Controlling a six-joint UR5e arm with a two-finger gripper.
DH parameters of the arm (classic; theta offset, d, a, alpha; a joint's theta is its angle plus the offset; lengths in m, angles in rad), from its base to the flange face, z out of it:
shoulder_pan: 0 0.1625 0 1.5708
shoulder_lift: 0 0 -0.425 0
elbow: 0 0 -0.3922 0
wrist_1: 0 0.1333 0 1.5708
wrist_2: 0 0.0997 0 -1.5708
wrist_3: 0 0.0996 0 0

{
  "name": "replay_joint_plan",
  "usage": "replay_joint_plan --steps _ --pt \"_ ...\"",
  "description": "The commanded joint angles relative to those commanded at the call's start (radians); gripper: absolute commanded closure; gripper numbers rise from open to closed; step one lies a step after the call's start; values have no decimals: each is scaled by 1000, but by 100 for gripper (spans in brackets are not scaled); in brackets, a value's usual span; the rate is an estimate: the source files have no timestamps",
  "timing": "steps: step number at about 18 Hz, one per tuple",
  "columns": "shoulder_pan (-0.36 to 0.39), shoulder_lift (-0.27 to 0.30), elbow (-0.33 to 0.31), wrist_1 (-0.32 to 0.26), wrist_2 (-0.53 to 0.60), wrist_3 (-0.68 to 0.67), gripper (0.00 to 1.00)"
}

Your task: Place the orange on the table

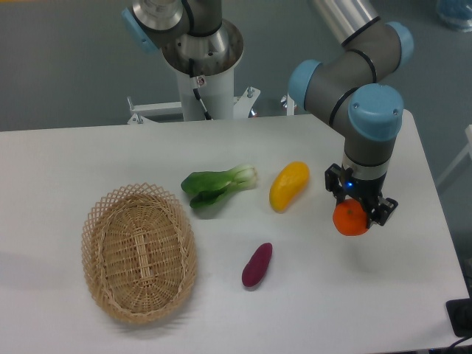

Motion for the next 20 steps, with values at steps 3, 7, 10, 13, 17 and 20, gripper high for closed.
replay_joint_plan --steps 3,7,10,13,17,20 --pt "0 0 2 0 -5 -2 69" --pt "0 0 2 0 -5 -6 69" --pt "2 -2 2 -2 -5 -6 70" --pt "2 -5 0 0 -6 -8 69" --pt "-2 -12 -23 11 -5 -57 69" --pt "-11 -29 -32 17 2 -74 69"
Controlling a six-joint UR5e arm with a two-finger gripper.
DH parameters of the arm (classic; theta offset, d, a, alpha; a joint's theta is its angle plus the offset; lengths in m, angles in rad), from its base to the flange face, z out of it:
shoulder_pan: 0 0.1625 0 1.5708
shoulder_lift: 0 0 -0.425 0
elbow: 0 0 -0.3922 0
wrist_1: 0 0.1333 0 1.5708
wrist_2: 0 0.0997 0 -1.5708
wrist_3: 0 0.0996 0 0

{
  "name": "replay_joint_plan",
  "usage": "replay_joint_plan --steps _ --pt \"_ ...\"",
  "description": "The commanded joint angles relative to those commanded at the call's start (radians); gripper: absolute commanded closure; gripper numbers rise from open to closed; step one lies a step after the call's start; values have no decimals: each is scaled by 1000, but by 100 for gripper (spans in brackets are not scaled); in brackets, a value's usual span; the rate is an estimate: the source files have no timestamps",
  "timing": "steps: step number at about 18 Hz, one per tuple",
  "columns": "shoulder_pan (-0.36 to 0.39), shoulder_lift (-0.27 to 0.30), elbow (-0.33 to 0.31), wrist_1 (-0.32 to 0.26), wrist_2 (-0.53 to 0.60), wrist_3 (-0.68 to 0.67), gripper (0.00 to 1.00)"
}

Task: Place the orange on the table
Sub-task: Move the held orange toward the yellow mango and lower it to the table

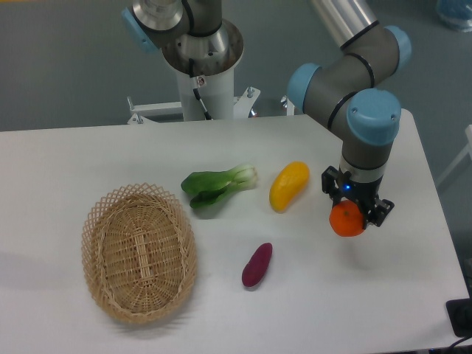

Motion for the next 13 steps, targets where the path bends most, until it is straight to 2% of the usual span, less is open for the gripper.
replay_joint_plan --steps 3,6,12,13 --pt "-2 0 -43 37 2 1 69" --pt "-18 0 -90 104 5 -2 69" --pt "-58 0 -126 110 5 -55 68" --pt "-63 0 -136 109 5 -58 65"
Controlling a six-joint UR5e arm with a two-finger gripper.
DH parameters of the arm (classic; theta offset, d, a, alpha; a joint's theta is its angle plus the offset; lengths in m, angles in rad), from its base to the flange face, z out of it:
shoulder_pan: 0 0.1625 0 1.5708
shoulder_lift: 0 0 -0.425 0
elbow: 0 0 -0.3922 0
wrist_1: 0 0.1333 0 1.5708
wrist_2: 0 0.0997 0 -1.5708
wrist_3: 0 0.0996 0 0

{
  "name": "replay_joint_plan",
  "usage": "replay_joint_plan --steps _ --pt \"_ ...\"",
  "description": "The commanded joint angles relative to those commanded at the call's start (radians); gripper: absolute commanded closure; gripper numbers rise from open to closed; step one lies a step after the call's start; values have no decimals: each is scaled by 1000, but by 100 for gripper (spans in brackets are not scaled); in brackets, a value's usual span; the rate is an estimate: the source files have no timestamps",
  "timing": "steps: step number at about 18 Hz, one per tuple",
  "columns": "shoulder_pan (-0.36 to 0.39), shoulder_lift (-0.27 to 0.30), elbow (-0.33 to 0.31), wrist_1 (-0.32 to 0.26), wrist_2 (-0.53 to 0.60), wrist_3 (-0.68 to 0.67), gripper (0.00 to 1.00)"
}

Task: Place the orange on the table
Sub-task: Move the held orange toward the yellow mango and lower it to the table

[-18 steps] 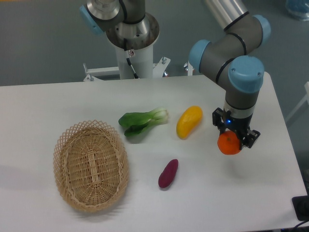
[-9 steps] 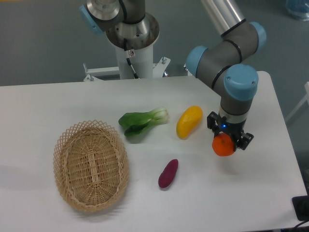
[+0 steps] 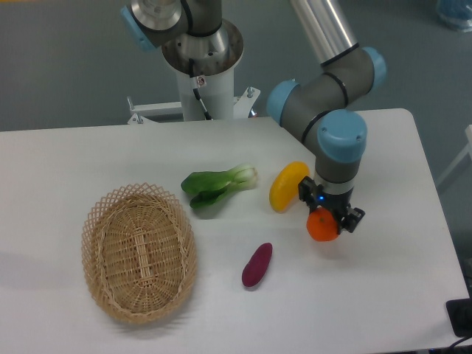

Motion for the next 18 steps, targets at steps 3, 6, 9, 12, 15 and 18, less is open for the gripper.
replay_joint_plan --steps 3,6,9,12,15,18 --pt "-14 -2 -11 2 2 0 54" --pt "-14 -6 -9 3 0 0 42" --pt "-14 -8 -9 3 0 2 30" --pt "-14 -9 -8 3 0 -2 2" --pt "-14 -9 -5 3 0 -2 0" --pt "-14 -8 0 3 -2 -3 0"
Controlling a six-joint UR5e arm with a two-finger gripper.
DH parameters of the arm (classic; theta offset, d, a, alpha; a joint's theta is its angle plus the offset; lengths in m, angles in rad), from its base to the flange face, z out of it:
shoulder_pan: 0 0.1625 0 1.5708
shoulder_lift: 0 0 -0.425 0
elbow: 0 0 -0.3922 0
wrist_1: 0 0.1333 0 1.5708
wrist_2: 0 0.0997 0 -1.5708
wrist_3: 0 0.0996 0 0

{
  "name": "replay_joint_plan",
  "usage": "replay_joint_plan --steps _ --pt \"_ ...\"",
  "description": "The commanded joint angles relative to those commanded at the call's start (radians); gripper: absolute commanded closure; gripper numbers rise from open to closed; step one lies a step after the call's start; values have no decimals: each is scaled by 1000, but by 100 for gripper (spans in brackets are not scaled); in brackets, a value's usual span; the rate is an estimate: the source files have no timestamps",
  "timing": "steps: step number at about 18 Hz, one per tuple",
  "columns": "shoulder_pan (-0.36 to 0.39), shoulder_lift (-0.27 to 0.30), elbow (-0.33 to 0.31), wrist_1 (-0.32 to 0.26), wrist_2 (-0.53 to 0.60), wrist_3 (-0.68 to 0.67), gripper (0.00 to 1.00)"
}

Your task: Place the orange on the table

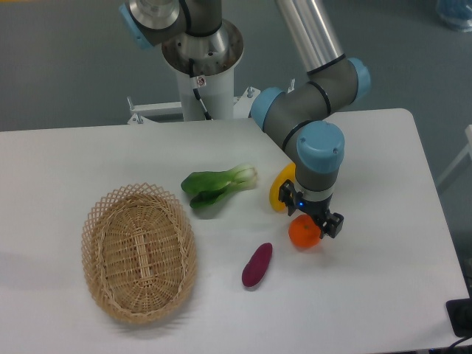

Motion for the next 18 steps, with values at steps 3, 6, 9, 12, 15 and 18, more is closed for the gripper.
replay_joint_plan --steps 3,6,9,12,15,18 --pt "0 2 8 0 -2 0 0" --pt "6 2 37 -5 -5 0 0" --pt "9 0 67 -9 -8 -11 0" --pt "15 -2 109 -17 -2 -17 0" --pt "31 -6 150 -44 -5 -23 0" --pt "47 -11 216 -142 -9 -26 0"
